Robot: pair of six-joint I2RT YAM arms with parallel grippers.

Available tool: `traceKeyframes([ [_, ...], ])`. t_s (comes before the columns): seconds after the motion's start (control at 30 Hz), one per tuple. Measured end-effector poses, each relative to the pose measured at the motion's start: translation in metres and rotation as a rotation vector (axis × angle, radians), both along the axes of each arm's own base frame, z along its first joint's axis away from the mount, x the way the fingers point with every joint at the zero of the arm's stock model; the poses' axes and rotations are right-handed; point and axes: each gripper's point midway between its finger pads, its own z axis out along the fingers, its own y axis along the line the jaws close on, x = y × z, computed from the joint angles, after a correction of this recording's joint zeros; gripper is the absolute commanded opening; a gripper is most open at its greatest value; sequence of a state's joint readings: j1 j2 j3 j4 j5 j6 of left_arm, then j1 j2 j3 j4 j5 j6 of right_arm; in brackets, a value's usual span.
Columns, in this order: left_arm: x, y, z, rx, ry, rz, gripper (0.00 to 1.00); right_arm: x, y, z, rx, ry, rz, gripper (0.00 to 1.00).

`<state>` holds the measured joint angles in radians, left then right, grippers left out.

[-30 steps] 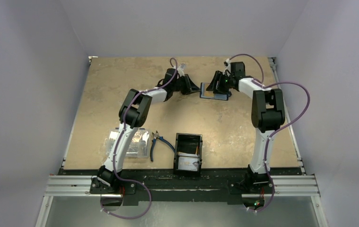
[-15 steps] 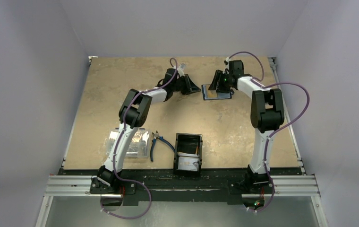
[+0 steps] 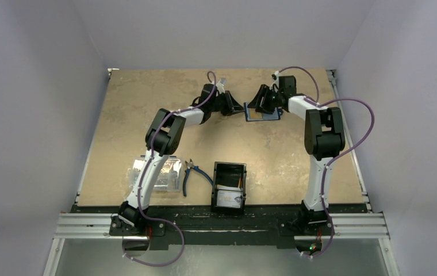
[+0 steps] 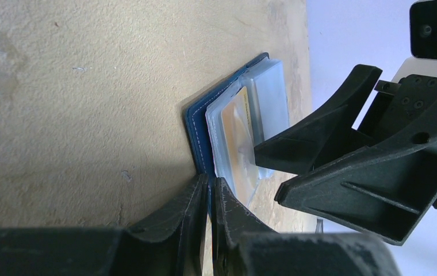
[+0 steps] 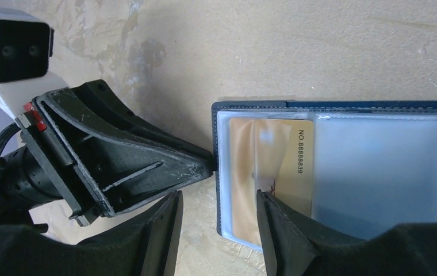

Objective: Put the credit cards into the card holder
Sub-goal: Insert the credit card into the card holder.

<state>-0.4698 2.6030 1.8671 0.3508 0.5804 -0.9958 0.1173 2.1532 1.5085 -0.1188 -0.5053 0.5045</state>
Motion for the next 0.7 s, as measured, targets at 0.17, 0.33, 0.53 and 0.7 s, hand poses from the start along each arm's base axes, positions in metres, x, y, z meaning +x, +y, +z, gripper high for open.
traceKeyframes([
  [0.17,0.000,0.000,0.000,0.000,0.000,0.000,0.15,0.000,-0.008,0.001,-0.054,0.010,-0.016,0.58],
  [0.33,0.000,-0.001,0.002,-0.008,-0.002,-0.005,0.21,0.007,-0.025,0.014,-0.161,-0.021,-0.049,0.58],
  [0.53,-0.001,-0.001,0.002,-0.015,-0.008,-0.007,0.21,0.006,-0.038,0.008,-0.238,-0.008,-0.088,0.58],
  [0.7,-0.001,-0.001,0.003,-0.022,-0.008,-0.005,0.20,0.009,-0.034,-0.007,-0.250,0.000,-0.084,0.57],
])
